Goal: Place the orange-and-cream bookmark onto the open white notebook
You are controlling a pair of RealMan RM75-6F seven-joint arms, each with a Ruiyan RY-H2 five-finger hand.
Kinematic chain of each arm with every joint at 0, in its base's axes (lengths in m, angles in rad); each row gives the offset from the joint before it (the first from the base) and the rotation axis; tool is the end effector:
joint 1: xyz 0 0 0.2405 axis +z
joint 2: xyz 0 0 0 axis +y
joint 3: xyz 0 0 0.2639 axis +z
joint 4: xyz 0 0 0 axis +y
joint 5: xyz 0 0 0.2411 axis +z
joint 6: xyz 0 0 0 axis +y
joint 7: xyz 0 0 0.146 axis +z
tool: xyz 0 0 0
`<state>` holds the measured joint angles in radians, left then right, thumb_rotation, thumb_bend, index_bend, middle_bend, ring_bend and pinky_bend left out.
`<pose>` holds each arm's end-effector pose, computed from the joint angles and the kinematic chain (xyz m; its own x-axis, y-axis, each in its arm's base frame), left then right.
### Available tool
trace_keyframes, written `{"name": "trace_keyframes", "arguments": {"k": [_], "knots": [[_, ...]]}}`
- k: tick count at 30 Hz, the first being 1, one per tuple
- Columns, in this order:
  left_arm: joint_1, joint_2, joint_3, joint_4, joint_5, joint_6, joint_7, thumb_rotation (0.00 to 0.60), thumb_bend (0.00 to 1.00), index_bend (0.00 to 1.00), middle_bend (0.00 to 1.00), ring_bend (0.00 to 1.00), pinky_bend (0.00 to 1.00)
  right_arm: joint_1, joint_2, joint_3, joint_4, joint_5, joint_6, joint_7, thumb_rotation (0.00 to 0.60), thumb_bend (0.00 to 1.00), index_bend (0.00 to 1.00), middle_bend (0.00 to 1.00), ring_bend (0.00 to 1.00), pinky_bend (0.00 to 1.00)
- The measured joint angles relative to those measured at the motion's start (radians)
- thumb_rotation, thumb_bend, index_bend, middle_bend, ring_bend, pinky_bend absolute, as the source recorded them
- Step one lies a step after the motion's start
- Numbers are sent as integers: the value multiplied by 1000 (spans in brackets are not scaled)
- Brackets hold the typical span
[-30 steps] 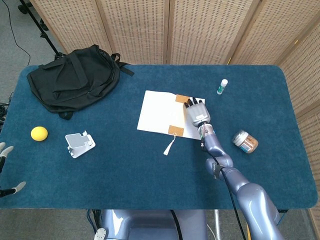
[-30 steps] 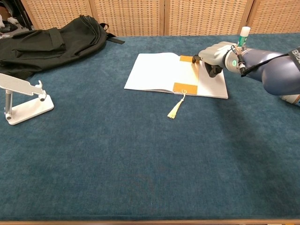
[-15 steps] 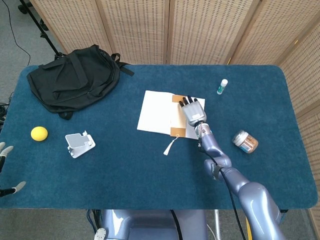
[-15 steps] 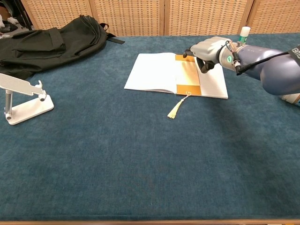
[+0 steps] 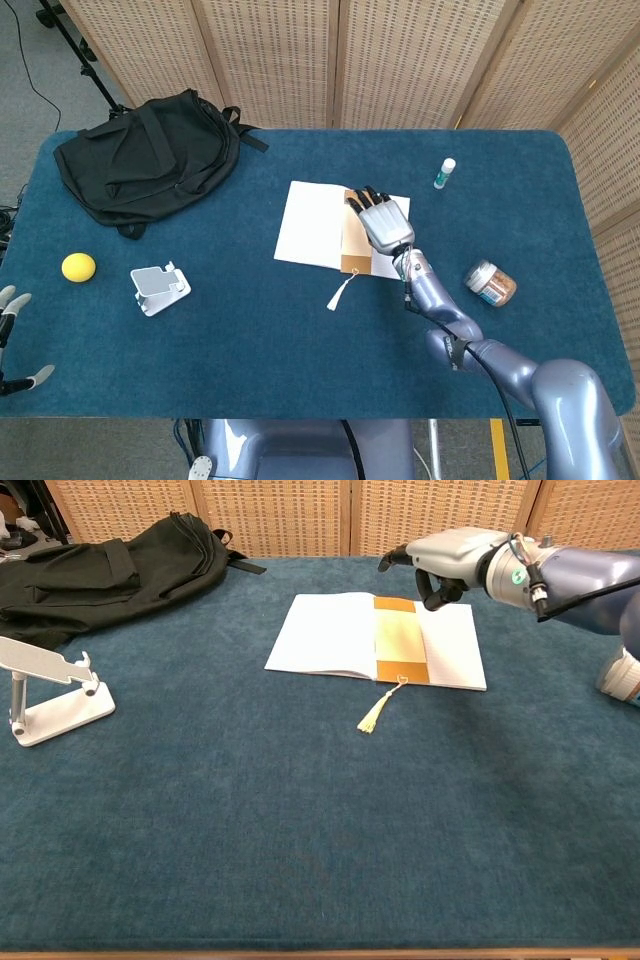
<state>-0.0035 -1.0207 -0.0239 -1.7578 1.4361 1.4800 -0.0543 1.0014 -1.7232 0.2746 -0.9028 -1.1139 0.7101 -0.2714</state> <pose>-0.3312 0.1513 0.1506 0.2926 0.0583 0.9544 0.9457 0.1300 -0.2979 -0.1301 -0.4816 -0.0528 0.6163 -0.1454 0.7740 -0.7565 -0.3824 0.5306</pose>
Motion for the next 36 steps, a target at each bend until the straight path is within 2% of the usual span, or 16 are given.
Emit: {"name": "trace_keyframes", "arguments": {"k": [9, 12, 16, 23, 36], "knots": [[0, 6, 12, 1, 23, -3, -14, 600, 0, 0, 0, 0, 0, -105, 169, -34, -335, 14, 68, -19, 600, 1000, 111, 75, 0, 198], [-1, 7, 17, 1, 35, -3, -15, 600, 0, 0, 0, 0, 0, -155, 227, -66, -450, 13, 95, -25, 600, 1000, 111, 75, 0, 198], [1, 7, 25, 1, 54, 2, -13, 600, 0, 0, 0, 0, 0, -237, 293, -142, -566, -16, 159, -30, 600, 1000, 111, 75, 0, 198], [4, 6, 32, 5, 69, 11, -17, 600, 0, 0, 0, 0, 0, -278, 282, -204, -560, -88, 178, -12, 600, 1000, 111, 76, 0, 198], [0, 3, 30, 6, 57, 5, -14, 600, 0, 0, 0, 0, 0, -263, 187, -201, -492, -120, 157, -3, 600, 1000, 111, 76, 0, 198]]}}
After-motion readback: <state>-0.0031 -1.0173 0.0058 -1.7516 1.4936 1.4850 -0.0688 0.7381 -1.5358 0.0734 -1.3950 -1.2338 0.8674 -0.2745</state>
